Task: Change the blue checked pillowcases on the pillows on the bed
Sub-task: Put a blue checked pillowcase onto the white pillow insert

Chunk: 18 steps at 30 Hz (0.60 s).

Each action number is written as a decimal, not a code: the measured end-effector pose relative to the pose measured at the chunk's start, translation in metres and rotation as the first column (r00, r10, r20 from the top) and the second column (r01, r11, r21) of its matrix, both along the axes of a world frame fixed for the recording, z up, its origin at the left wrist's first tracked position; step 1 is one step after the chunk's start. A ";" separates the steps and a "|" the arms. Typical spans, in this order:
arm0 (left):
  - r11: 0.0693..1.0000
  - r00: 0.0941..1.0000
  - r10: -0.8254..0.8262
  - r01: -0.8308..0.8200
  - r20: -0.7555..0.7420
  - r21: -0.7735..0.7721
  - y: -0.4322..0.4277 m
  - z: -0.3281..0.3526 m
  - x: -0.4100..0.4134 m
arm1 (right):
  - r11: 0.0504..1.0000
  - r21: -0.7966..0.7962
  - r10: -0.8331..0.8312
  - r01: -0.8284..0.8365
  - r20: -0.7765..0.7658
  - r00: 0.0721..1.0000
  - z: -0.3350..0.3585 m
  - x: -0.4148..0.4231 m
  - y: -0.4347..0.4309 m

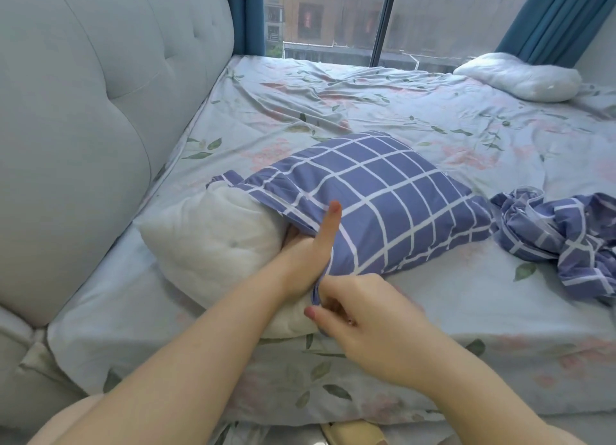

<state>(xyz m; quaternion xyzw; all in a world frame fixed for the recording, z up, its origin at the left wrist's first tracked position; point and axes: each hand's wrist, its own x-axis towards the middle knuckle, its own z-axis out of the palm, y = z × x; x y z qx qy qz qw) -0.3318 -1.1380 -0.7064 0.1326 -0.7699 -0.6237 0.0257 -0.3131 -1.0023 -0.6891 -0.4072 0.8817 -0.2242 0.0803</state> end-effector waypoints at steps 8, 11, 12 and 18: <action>0.945 0.998 -0.003 -0.020 0.067 0.326 -0.025 0.003 0.023 | 0.747 -0.556 -0.454 0.364 -0.026 0.891 -0.001 -0.055 0.018; 0.954 0.981 -0.104 0.053 0.163 0.294 -0.035 0.001 0.037 | 0.821 -0.545 -0.235 0.170 -0.050 0.971 -0.003 -0.053 0.005; 0.956 0.973 -0.145 0.090 0.181 0.281 -0.037 0.001 0.041 | 0.885 -0.454 -0.128 0.105 -0.020 0.992 -0.005 -0.051 -0.001; 0.971 0.961 0.231 -0.219 0.153 -0.091 -0.072 0.021 0.055 | 0.873 0.479 0.015 -0.091 0.159 0.987 -0.023 -0.051 -0.018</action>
